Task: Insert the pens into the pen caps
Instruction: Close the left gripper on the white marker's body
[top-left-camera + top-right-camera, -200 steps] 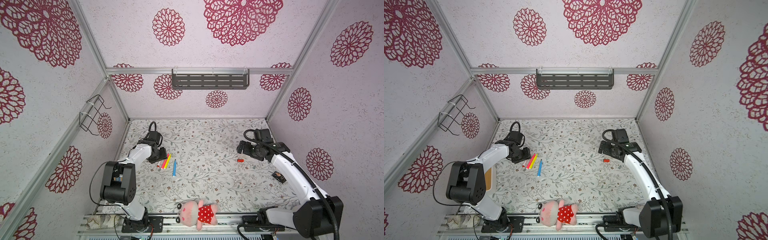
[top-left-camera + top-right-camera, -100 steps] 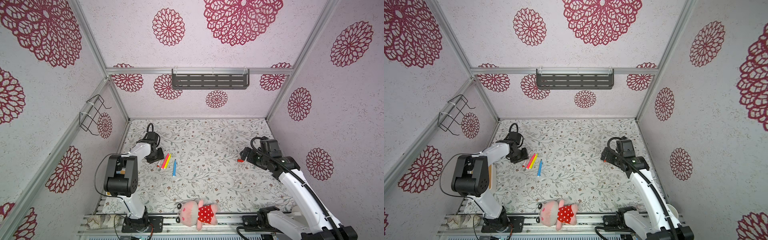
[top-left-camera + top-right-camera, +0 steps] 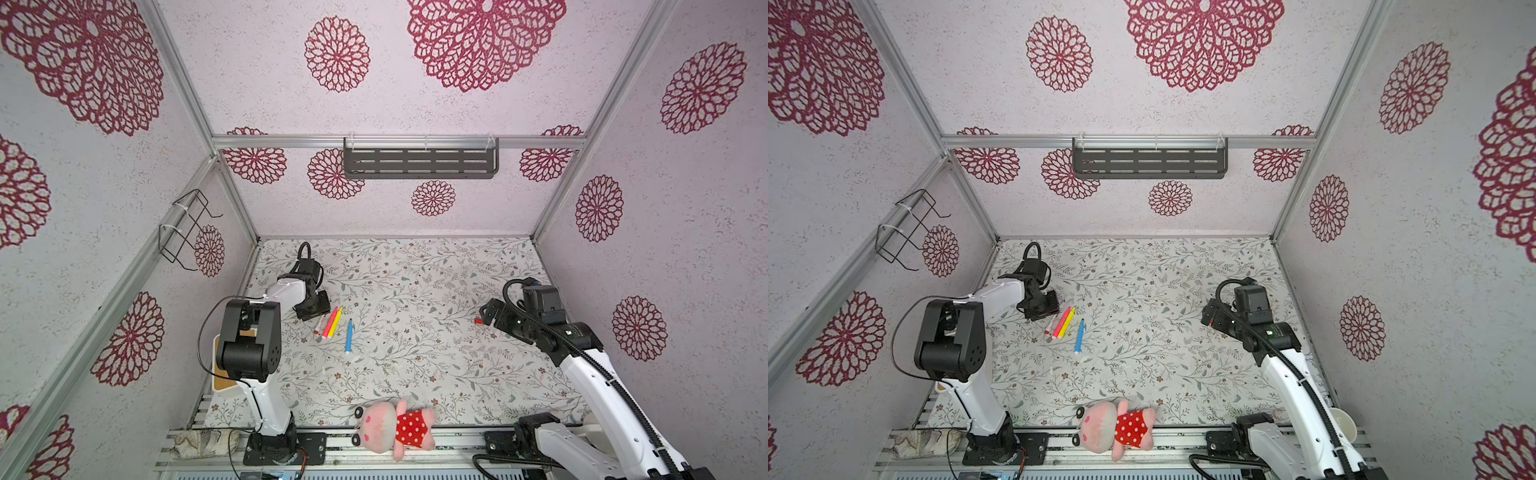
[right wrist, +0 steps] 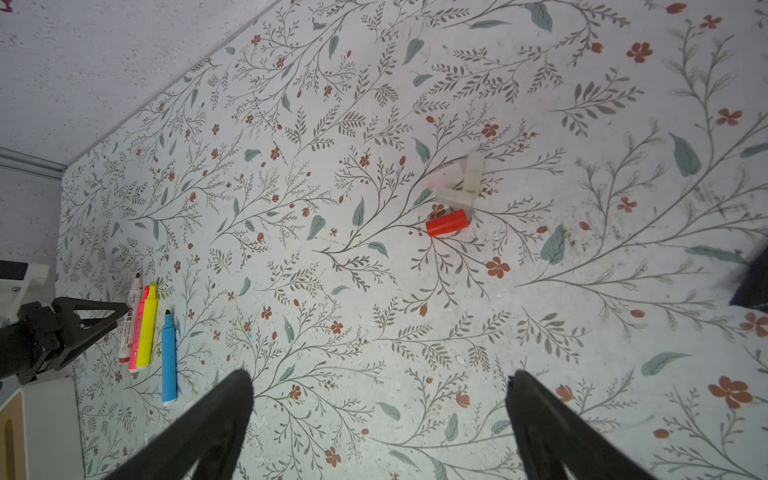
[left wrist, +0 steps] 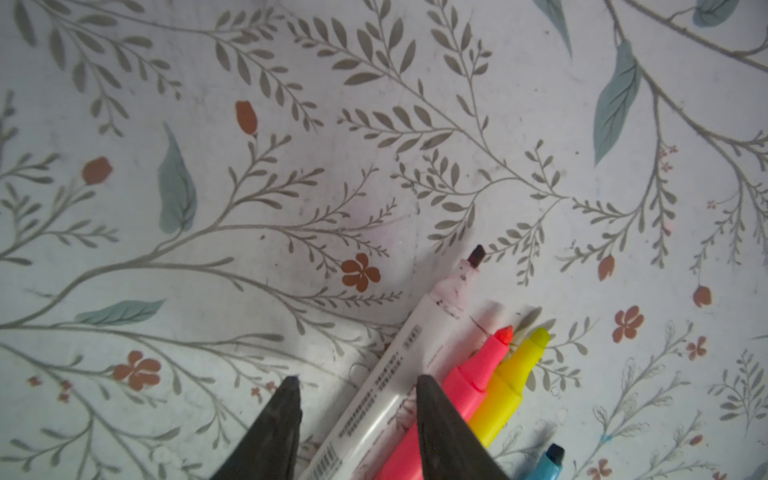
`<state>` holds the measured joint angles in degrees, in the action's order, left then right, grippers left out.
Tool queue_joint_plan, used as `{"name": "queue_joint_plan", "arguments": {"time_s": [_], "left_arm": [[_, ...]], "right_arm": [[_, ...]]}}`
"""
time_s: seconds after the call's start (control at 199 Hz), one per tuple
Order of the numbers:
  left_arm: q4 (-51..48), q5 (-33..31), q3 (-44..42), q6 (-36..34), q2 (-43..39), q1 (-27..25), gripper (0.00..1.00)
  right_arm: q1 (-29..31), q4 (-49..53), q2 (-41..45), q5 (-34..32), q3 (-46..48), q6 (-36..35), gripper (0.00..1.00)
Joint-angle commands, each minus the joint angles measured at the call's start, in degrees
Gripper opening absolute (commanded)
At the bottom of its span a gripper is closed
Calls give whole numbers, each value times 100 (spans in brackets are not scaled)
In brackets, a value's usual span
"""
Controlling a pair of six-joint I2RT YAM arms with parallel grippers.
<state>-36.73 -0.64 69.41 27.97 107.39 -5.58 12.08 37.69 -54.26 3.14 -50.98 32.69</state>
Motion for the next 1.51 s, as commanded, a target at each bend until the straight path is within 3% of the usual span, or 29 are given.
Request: {"name": "queue_joint_plan", "arguments": {"time_s": [0.0, 0.463, 0.871, 1.053, 1.3, 1.501], "left_arm": [[-95, -138, 9, -37, 54, -130, 47], [-2, -319, -455, 136, -34, -255, 42], [-10, -216, -419, 124, 134, -347, 24], [134, -238, -549, 124, -32, -364, 9], [-149, -522, -347, 76, -441, -366, 8], [-204, -308, -361, 20, -1206, -432, 8]], "right_arm": [[25, -130, 114, -26, -36, 114, 98], [31, -279, 234, -13, 88, 196, 98], [27, -223, 243, -27, 36, 190, 97], [31, -192, 214, 11, 41, 180, 97], [28, -261, 219, 284, 27, 131, 96], [37, -333, 193, 858, -50, -127, 95]]}}
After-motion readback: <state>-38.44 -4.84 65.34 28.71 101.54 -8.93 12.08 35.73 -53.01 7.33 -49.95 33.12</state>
